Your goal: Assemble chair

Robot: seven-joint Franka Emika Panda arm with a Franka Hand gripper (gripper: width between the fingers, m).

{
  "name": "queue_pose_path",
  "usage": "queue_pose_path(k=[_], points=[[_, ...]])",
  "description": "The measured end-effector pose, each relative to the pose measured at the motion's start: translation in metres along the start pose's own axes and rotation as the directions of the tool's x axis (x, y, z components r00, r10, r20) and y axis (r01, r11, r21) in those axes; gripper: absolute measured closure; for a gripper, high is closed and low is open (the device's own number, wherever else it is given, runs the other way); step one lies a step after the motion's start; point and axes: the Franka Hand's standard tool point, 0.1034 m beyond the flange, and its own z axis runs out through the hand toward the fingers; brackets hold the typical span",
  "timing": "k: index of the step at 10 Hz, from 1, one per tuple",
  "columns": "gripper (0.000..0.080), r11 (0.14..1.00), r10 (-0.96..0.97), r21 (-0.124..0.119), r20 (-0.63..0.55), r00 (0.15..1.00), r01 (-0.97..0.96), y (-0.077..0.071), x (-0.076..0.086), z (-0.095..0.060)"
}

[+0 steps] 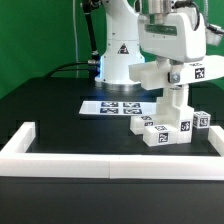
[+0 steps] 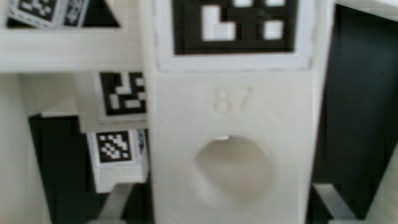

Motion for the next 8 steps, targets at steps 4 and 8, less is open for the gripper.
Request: queue_pose_path(k=[4, 8], points=[[0.0510, 1.000, 0.004, -0.007, -0.001, 1.000, -0.004, 0.0016, -0.0002, 0.0033], [0.0510, 1.000, 0.024, -0.012, 0.000, 1.000, -0.024, 0.0026, -0.0020, 0.0042]])
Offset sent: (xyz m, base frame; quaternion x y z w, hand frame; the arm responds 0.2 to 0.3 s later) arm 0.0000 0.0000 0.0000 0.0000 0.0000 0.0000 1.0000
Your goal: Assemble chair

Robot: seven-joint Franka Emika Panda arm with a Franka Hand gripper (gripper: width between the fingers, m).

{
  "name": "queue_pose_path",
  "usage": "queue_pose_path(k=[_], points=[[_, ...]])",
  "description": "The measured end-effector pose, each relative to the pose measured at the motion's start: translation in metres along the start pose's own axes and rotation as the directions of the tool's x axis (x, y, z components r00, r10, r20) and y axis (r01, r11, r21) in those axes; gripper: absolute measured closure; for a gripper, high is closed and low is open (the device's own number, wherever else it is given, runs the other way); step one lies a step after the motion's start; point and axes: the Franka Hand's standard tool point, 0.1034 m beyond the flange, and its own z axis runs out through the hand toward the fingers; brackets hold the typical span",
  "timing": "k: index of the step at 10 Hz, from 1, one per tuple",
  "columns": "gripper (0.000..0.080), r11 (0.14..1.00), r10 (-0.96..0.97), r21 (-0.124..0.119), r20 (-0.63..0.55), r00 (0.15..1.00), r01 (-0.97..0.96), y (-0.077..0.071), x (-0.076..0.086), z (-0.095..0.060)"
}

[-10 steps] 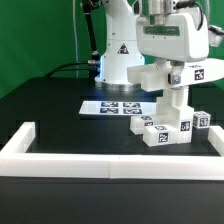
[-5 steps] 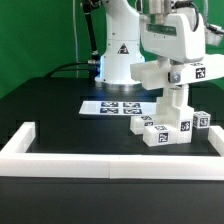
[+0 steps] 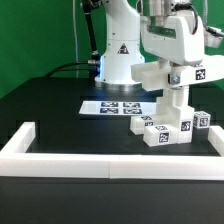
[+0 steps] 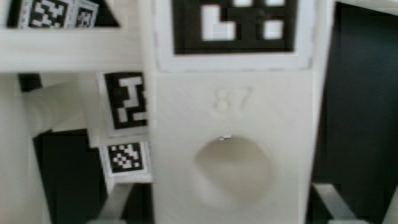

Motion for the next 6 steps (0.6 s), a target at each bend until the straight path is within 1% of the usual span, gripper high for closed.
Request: queue_pose_path(k=[6], points=[[0.0510, 1.000, -0.006, 0.001, 0.000, 1.000, 0.006, -0.0004, -0.0011, 0.0002]])
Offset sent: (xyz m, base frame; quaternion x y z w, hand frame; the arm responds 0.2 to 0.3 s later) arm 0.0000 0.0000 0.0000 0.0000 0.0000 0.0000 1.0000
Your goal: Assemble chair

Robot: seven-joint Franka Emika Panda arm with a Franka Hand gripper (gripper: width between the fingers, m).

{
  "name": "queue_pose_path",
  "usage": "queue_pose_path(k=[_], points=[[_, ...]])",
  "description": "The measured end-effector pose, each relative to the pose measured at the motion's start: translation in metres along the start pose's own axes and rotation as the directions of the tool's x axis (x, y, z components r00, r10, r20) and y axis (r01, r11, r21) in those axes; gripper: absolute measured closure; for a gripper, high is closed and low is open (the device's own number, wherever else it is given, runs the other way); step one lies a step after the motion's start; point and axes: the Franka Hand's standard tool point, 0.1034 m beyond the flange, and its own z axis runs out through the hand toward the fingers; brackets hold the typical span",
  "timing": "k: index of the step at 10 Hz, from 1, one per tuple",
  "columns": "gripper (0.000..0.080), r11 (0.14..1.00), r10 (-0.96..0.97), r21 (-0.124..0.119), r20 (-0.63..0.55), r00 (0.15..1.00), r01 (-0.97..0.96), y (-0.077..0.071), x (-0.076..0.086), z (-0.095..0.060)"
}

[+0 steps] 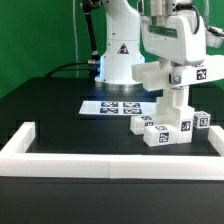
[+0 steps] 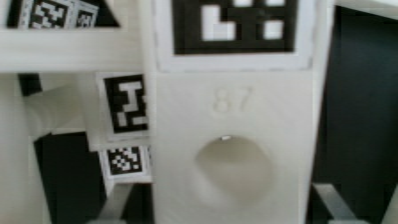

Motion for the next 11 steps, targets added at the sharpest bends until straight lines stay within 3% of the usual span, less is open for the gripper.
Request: queue_pose_path(k=[8, 11], points=[[0.0510, 1.000, 0.004, 0.004, 0.007, 1.000, -0.004, -0.0004, -0.0020, 0.0001], [0.0510, 1.000, -0.020, -0.012, 0.015, 1.000, 0.020, 0.0014, -0.0066, -0.0003]])
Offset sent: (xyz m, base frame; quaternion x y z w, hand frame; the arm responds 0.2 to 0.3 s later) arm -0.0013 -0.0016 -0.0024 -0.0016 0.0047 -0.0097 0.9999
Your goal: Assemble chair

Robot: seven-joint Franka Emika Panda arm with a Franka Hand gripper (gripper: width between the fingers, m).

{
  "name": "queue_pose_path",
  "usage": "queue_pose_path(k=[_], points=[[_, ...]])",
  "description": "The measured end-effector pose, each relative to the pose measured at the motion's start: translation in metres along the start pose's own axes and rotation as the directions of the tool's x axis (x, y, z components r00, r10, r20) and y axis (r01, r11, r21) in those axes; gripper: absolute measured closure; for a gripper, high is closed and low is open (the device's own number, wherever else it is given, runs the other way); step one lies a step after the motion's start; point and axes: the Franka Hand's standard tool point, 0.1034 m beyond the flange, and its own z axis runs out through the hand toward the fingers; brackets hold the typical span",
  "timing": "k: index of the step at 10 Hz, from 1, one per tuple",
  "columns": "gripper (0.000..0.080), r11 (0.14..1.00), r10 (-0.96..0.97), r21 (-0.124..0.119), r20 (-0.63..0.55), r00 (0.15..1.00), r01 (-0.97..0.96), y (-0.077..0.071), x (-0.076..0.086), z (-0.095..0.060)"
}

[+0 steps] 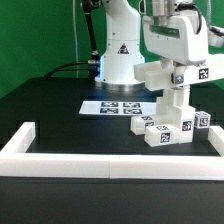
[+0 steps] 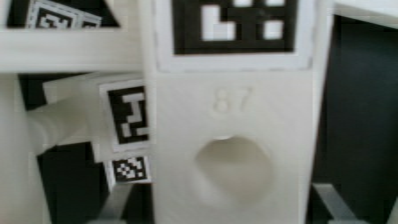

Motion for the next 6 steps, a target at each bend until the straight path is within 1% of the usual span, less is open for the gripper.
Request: queue_pose_path(k=[1, 2, 6], points=[[0.0510, 1.000, -0.019, -0.010, 0.004, 1.000, 0.019, -0.0009, -0.0026, -0.0001], [0.0510, 0.999, -0.047, -0.013, 0.005, 0.999, 0.047, -0.0023, -0.0034, 0.0005], [0.0510, 0.997, -0.078, -0.010, 0.005, 0.997, 0.078, -0.0039, -0.0034, 0.0004]])
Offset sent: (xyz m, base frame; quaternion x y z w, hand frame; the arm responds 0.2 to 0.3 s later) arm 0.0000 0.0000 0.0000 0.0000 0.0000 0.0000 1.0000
